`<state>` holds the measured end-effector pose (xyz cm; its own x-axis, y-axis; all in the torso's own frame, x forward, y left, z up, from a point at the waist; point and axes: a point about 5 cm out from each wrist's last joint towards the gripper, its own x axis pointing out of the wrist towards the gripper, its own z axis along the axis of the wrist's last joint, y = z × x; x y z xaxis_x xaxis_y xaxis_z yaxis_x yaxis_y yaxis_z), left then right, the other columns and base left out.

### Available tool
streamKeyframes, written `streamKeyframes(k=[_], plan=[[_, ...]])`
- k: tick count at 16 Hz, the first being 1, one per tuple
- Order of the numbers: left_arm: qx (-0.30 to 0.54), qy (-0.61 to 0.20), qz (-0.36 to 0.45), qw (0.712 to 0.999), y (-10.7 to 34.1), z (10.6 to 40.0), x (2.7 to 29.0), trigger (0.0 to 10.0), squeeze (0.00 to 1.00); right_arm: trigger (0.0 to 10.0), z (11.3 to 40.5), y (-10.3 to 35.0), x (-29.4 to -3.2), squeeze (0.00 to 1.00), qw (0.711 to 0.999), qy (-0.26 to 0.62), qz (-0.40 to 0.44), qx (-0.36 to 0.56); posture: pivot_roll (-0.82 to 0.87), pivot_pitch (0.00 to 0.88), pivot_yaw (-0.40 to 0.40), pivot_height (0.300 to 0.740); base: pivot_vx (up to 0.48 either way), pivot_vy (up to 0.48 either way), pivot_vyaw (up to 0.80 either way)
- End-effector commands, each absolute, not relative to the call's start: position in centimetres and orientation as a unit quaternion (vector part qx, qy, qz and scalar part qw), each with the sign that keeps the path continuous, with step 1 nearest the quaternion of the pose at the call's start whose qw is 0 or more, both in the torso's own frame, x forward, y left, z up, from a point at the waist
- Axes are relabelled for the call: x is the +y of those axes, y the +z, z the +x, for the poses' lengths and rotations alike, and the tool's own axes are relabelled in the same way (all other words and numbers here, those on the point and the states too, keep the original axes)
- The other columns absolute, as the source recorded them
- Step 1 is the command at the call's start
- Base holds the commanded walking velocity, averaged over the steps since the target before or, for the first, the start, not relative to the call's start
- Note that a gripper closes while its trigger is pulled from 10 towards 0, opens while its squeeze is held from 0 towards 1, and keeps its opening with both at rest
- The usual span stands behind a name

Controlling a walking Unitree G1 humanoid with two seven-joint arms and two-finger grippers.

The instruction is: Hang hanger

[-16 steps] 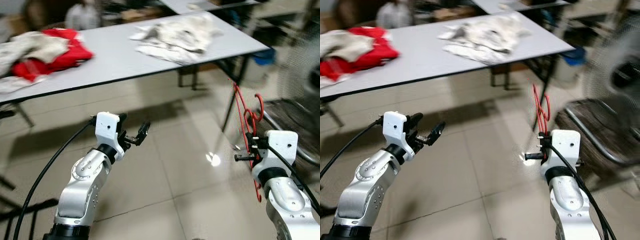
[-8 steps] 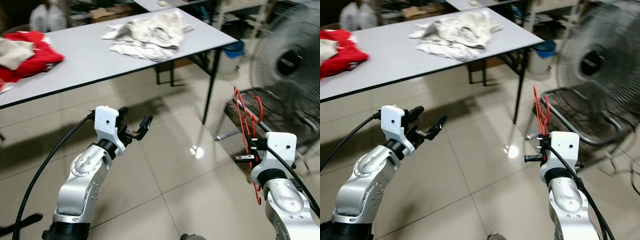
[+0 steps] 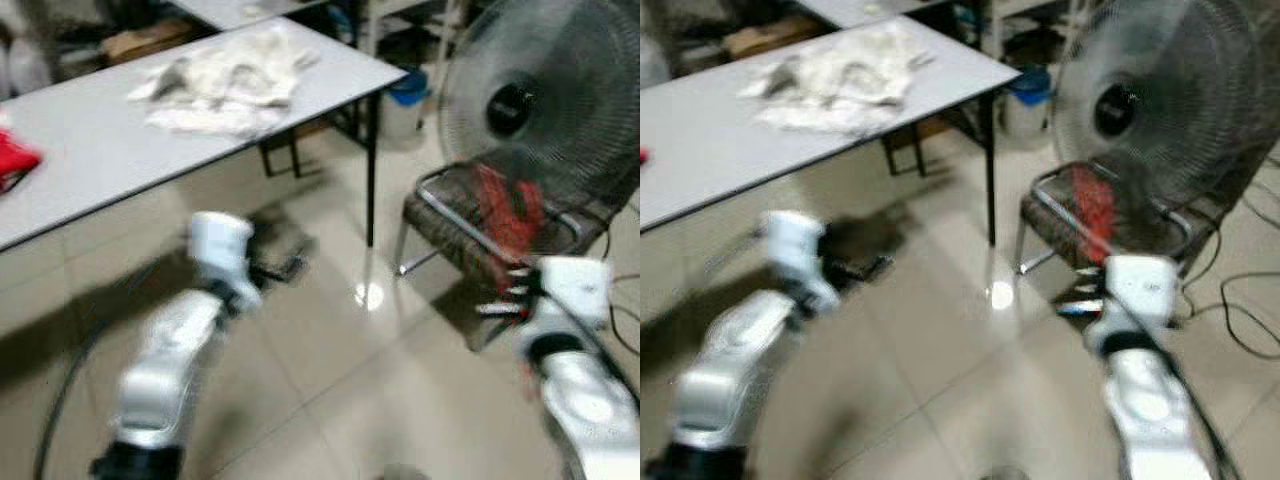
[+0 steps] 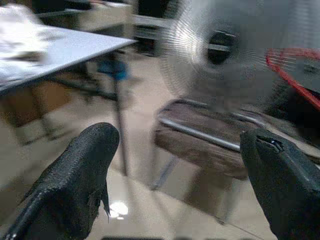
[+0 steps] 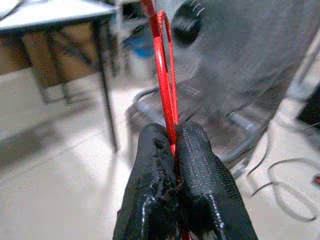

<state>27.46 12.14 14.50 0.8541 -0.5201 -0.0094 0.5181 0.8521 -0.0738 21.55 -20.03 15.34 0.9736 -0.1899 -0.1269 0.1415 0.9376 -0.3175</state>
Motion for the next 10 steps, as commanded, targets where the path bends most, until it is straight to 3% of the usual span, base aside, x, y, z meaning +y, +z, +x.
streamKeyframes(k=[1,3,10], plan=[[0.024,-0.254,-0.009,0.967,14.2,27.3,13.6,10.0,0.0,10.0,21.9,17.0,-19.6,0.0,0.983,-0.084,-0.161,0.038,-0.13,0.054,0.106,0.74,0.33,0.0,-0.8],[0.025,-0.256,-0.007,0.966,14.1,27.4,13.6,10.0,0.0,10.0,22.0,17.7,-19.8,0.0,0.982,-0.098,-0.164,0.013,-0.13,0.052,0.106,0.74,0.285,0.0,-0.8],[0.023,-0.24,0.007,0.97,14.1,28.1,14.0,10.0,0.0,10.0,23.1,18.9,-19.2,0.0,0.981,-0.067,-0.183,-0.021,-0.13,0.045,0.116,0.74,0.0,0.0,0.0]])
